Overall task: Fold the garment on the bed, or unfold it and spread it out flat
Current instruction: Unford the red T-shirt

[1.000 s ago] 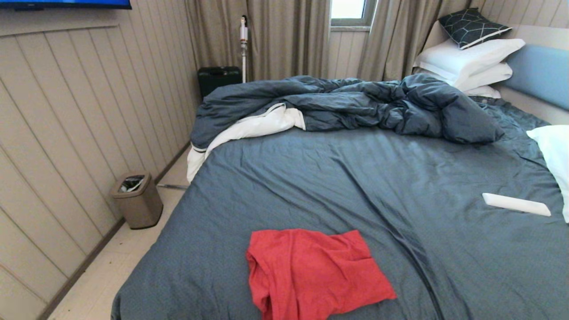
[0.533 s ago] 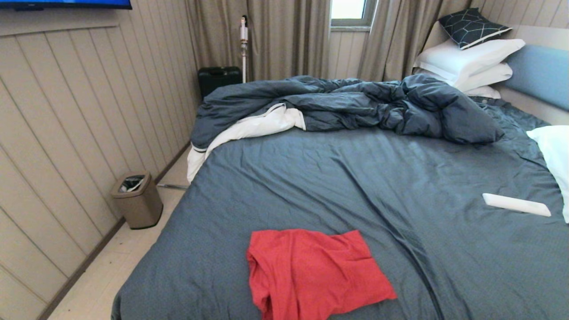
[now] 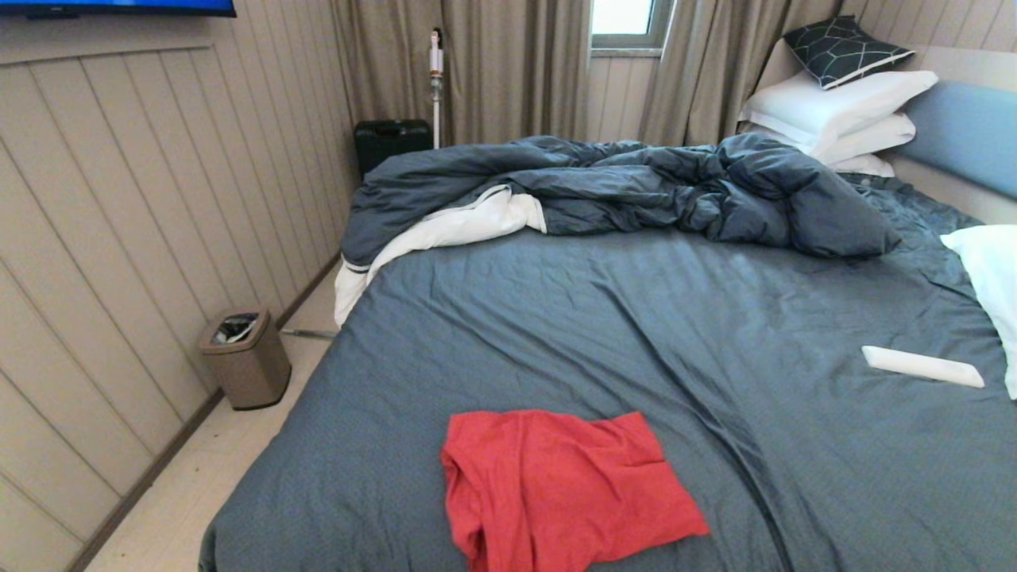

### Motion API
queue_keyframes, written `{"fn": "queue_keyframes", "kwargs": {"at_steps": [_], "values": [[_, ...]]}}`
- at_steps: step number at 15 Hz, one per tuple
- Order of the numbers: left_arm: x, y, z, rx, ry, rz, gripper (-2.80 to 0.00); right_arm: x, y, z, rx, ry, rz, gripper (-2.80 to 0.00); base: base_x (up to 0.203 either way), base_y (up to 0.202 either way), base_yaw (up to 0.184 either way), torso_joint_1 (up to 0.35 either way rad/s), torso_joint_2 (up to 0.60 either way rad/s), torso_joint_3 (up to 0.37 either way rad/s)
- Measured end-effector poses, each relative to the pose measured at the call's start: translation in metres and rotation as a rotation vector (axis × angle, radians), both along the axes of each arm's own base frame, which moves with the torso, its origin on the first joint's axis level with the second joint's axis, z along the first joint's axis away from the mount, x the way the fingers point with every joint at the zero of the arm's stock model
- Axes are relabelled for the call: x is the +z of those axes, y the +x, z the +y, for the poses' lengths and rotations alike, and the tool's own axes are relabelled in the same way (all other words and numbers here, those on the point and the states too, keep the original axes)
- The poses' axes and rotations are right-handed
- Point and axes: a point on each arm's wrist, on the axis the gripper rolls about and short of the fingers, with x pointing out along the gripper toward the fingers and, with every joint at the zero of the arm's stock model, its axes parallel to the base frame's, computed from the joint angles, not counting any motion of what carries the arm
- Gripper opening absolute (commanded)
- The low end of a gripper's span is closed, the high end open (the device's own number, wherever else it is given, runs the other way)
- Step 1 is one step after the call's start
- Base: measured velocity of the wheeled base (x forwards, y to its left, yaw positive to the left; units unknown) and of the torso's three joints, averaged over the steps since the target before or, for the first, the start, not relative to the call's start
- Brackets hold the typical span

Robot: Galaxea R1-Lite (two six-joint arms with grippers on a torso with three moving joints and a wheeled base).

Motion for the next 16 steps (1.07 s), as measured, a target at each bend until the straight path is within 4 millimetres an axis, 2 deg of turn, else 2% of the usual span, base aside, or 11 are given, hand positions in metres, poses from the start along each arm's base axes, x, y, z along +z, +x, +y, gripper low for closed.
{"fn": "queue_keyframes", "kwargs": {"at_steps": [2,4,7,9,10,11,13,16], "values": [[-0.006,0.001,0.004,0.148,0.073,-0.057,-2.8,-0.012,0.01,0.0,-0.046,-0.015,-0.05,-2.8,0.0,0.0,0.0,0.0,0.0,0.0],[-0.008,0.004,0.003,0.224,0.045,-0.086,-2.8,-0.022,0.018,-0.002,-0.149,-0.047,-0.113,-2.8,0.0,0.0,0.0,0.0,0.0,0.0],[-0.01,0.007,-0.003,0.367,0.062,-0.129,-2.8,-0.027,0.022,-0.003,-0.24,-0.043,-0.147,-2.8,0.0,0.0,0.0,0.0,0.0,0.0],[-0.01,0.013,-0.003,0.406,0.132,-0.246,-2.8,-0.022,0.023,-0.003,-0.237,-0.044,-0.206,-2.8,0.0,0.0,0.0,0.0,0.0,0.0],[-0.008,0.019,0.002,0.593,0.245,-0.339,-2.8,-0.016,0.024,-0.003,-0.236,-0.046,-0.263,-2.8,0.0,0.0,0.0,0.0,0.0,0.0],[-0.005,0.023,0.009,0.895,0.401,-0.399,-2.8,-0.01,0.025,-0.003,-0.232,-0.046,-0.321,-2.8,0.0,0.0,0.0,0.0,0.0,0.0],[-0.005,0.026,0.009,0.908,0.431,-0.466,-2.8,-0.002,0.025,-0.002,-0.179,-0.065,-0.397,-2.8,0.0,0.0,0.0,0.0,0.0,0.0],[-0.003,0.026,0.008,0.838,0.408,-0.494,-2.8,0.004,0.025,0.0,-0.096,-0.137,-0.453,-2.8,0.0,0.0,0.0,0.0,0.0,0.0]]}}
